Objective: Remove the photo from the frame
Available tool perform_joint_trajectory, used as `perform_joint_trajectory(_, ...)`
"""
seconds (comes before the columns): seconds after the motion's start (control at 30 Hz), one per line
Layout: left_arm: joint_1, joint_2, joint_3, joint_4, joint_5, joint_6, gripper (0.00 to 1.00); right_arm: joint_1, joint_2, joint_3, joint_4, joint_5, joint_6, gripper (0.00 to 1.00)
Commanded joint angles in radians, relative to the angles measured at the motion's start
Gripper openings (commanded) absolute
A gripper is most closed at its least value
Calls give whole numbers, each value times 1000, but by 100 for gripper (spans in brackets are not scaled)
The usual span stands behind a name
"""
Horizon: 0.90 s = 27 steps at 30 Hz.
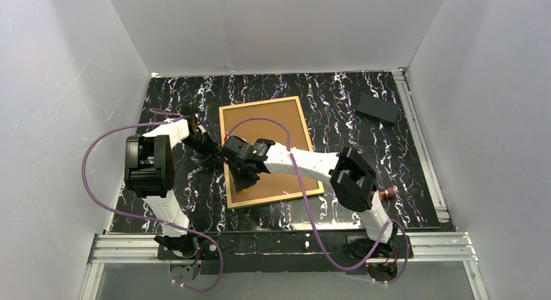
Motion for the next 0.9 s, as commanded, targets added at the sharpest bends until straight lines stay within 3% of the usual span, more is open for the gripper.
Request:
perform_joint_trajectory(0.0,-34,58,-31,-102,-30,0,12,16,-5,33,-78,-133,105,1)
perform_joint_trajectory(0.17,-35,59,-30,-102,-33,2,11,13,-45,-26,-71,-174,151,1)
perform_joint_trajectory(0.37,-34,37,-30,-103,-18,4,14,11,-158,-82,-75,-57,109,1)
perform_joint_trajectory(0.5,-35,-40,-36,-76,25,-2,32,-6,-330,-243,7,10,83,1)
perform_joint_trajectory(0.67,-39,-187,-49,-71,90,9,59,-107,-509,-500,179,-110,79,1)
perform_joint_trajectory(0.87,-198,-373,-99,-90,214,-23,70,-232,-745,-794,410,-251,19,1)
